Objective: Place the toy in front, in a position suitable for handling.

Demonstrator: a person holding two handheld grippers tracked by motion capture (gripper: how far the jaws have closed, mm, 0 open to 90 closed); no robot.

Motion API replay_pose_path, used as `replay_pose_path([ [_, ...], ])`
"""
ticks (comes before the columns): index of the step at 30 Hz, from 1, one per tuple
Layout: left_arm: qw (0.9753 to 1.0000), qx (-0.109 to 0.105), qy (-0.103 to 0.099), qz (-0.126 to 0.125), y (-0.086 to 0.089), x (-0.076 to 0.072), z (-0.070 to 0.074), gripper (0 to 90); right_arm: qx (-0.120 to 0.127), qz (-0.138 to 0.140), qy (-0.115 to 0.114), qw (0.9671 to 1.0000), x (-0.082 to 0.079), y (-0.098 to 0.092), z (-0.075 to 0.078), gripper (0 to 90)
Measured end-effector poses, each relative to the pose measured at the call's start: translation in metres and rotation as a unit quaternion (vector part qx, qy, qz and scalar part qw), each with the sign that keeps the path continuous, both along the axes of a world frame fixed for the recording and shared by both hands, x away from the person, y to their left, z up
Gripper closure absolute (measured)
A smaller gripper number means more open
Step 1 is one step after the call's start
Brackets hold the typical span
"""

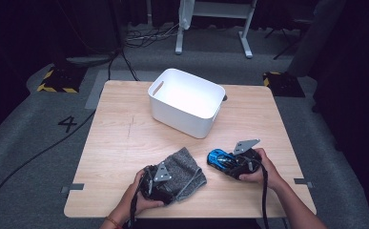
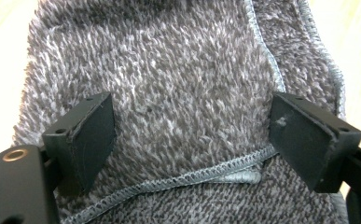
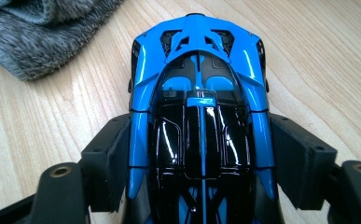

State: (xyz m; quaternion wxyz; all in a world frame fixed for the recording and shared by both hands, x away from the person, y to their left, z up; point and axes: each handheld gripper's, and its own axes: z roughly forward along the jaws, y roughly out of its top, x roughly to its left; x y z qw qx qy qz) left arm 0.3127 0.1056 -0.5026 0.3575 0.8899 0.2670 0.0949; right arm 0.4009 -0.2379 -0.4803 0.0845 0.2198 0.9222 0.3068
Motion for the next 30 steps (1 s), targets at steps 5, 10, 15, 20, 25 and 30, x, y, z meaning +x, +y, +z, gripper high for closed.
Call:
replay_pose_path([
  [5, 1.0000, 0.000, 0.000, 0.000, 0.000, 0.000, 0.000, 16.0, -0.001, 0.007, 0.004, 1.0000, 0.000, 0.002, -0.001, 28.7],
  [10, 1.0000, -0.001, 0.000, 0.003, -0.001, 0.000, 0.000, 16.0, -0.003, 0.016, 0.008, 0.9998, -0.004, 0.002, 0.000, 28.7],
  [15, 1.0000, -0.002, 0.000, 0.006, -0.004, 0.002, 0.000, 16.0, -0.004, 0.020, 0.014, 0.9997, -0.009, 0.000, 0.001, 28.7],
  [20, 1.0000, 0.001, -0.002, 0.009, -0.008, 0.005, 0.000, 16.0, -0.010, 0.020, 0.009, 0.9997, -0.012, -0.001, 0.003, 28.7],
  [25, 0.9999, -0.003, -0.004, 0.015, -0.006, 0.009, 0.000, 18.9, -0.005, 0.023, 0.010, 0.9997, -0.016, -0.007, 0.005, 28.7],
  [30, 0.9998, -0.002, -0.006, 0.021, -0.003, 0.012, 0.001, 19.6, 0.009, 0.027, 0.013, 0.9995, -0.022, -0.012, 0.007, 28.7],
])
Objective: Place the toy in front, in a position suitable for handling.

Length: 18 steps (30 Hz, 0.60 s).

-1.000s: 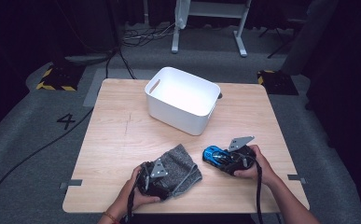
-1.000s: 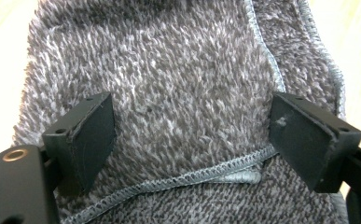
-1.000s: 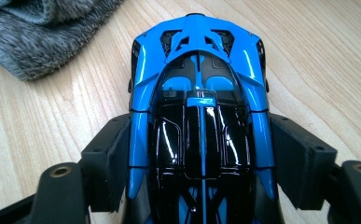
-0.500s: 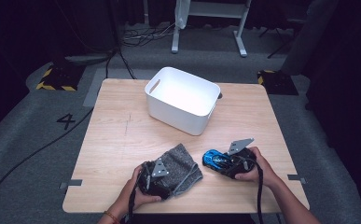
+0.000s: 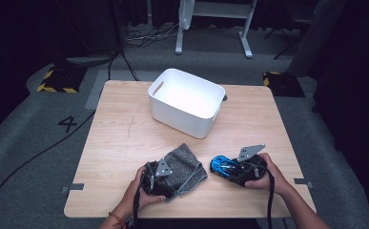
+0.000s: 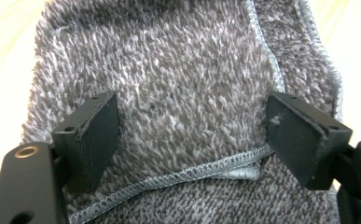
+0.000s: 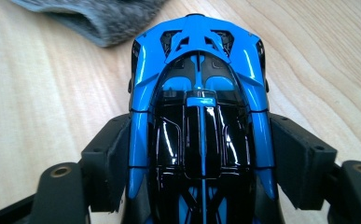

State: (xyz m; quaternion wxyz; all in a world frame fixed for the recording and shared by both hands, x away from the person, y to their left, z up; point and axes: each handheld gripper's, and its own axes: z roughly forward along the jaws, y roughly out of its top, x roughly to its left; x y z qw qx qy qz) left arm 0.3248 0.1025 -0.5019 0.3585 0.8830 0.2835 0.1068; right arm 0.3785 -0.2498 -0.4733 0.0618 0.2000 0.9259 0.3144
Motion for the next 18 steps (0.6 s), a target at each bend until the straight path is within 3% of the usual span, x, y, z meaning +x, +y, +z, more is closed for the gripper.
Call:
replay_pose_path([
  [5, 0.9999, -0.014, 0.003, -0.006, 0.002, -0.002, 0.007, 15.6, 0.019, 0.002, -0.001, 0.9998, -0.004, -0.003, 0.003, 28.7],
  [7, 0.9998, -0.013, -0.012, -0.012, -0.001, -0.003, 0.018, 15.6, 0.029, 0.002, 0.001, 0.9996, -0.005, -0.006, 0.005, 28.7],
  [13, 0.9998, 0.005, -0.018, 0.004, -0.010, 0.006, 0.026, 15.7, 0.039, -0.001, -0.004, 0.9992, -0.005, -0.007, 0.005, 28.7],
  [16, 0.9996, 0.019, 0.002, 0.020, -0.016, 0.015, 0.019, 16.1, 0.048, -0.001, -0.005, 0.9989, -0.006, -0.008, 0.006, 28.7],
  [18, 0.9994, 0.027, 0.011, 0.017, -0.019, 0.018, 0.013, 15.8, 0.054, -0.002, -0.006, 0.9985, -0.006, -0.008, 0.007, 28.7],
])
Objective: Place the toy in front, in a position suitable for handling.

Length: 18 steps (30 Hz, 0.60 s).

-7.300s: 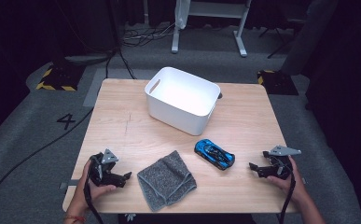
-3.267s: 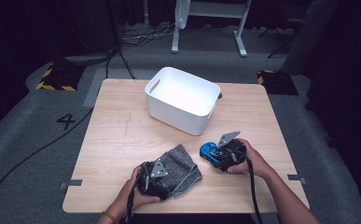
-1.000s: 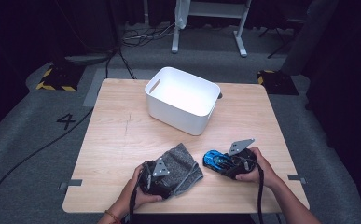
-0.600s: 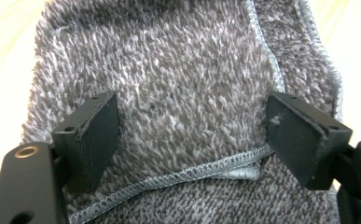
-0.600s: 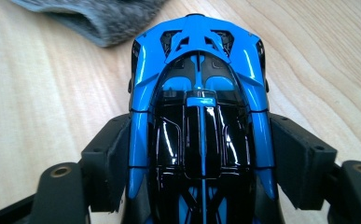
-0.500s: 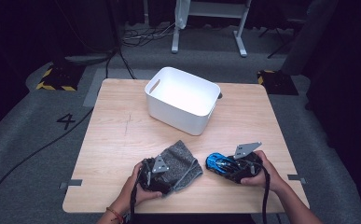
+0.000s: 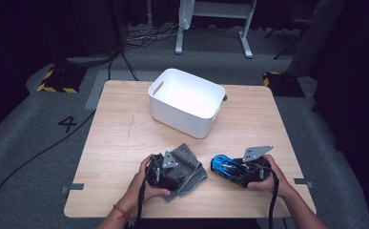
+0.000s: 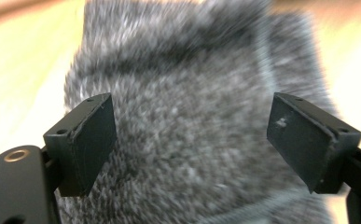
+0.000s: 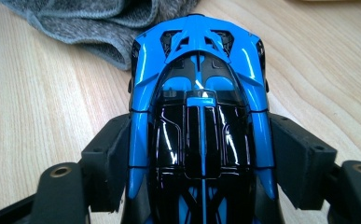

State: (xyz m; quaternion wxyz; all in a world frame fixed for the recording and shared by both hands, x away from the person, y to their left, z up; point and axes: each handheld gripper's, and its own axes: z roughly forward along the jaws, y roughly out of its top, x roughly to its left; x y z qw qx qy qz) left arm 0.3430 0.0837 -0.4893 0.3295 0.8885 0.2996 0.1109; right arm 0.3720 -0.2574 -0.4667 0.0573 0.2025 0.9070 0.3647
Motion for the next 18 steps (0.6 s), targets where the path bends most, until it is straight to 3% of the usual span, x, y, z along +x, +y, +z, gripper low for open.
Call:
replay_pose_path([
  [1, 0.9999, 0.010, 0.004, 0.002, -0.002, 0.001, -0.002, 15.6, 0.003, 0.001, 0.001, 1.0000, 0.000, 0.000, 0.000, 28.7],
  [4, 0.9999, 0.015, 0.006, 0.002, -0.003, 0.003, -0.003, 14.6, 0.011, 0.003, -0.003, 0.9999, -0.001, 0.000, 0.001, 28.7],
  [10, 0.9997, 0.010, 0.020, -0.004, -0.001, 0.005, -0.004, 18.5, 0.013, 0.008, -0.011, 0.9998, -0.003, 0.002, 0.002, 28.7],
  [11, 0.9998, 0.009, 0.018, -0.010, 0.000, 0.005, -0.003, 23.0, 0.012, 0.009, -0.011, 0.9998, -0.003, 0.003, 0.002, 28.7],
  [12, 0.9997, 0.007, 0.017, -0.012, 0.002, 0.004, -0.002, 46.1, 0.006, 0.014, -0.012, 0.9998, -0.004, 0.006, 0.001, 28.7],
  [13, 0.9998, 0.004, 0.014, -0.017, 0.004, 0.004, -0.001, 46.1, 0.006, 0.014, -0.012, 0.9998, -0.004, 0.006, 0.001, 28.7],
  [15, 0.9999, 0.002, 0.003, -0.016, 0.007, 0.003, -0.001, 68.5, -0.005, 0.023, -0.010, 0.9997, -0.005, 0.012, -0.003, 28.7],
  [16, 0.9998, 0.005, -0.003, -0.018, 0.008, 0.004, -0.001, 68.5, -0.005, 0.023, -0.010, 0.9997, -0.005, 0.012, -0.003, 28.7],
  [18, 0.9997, 0.007, -0.010, -0.022, 0.008, 0.004, -0.001, 76.7, -0.018, 0.033, -0.009, 0.9993, -0.006, 0.018, -0.008, 28.7],
])
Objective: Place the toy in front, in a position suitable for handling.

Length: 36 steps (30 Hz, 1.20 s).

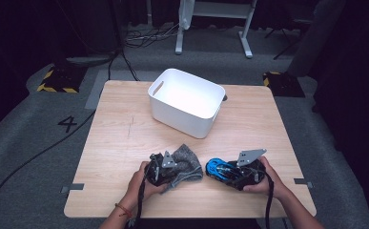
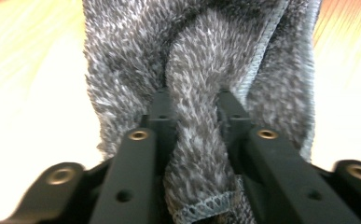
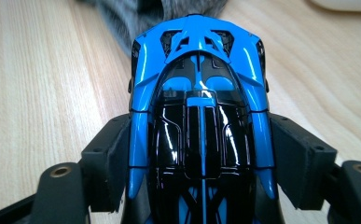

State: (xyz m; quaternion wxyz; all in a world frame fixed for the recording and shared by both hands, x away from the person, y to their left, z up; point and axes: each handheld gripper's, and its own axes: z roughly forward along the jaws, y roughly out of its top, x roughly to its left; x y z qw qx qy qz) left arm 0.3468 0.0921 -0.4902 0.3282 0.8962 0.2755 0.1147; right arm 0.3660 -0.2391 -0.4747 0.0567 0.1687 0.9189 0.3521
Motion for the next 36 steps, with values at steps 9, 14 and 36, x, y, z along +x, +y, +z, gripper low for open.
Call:
replay_pose_path([
  [9, 0.9937, -0.086, -0.066, -0.029, 0.005, -0.013, 0.038, 78.7, -0.009, 0.016, -0.006, 0.9998, -0.002, 0.012, -0.001, 28.7],
  [14, 0.9866, -0.128, -0.069, -0.073, -0.019, -0.017, 0.053, 78.5, -0.027, 0.025, -0.017, 0.9992, -0.004, 0.022, -0.004, 28.7],
  [36, 0.9948, 0.001, -0.009, -0.102, -0.067, 0.001, 0.008, 78.3, -0.030, 0.014, -0.012, 0.9994, -0.012, 0.001, -0.005, 16.4],
])
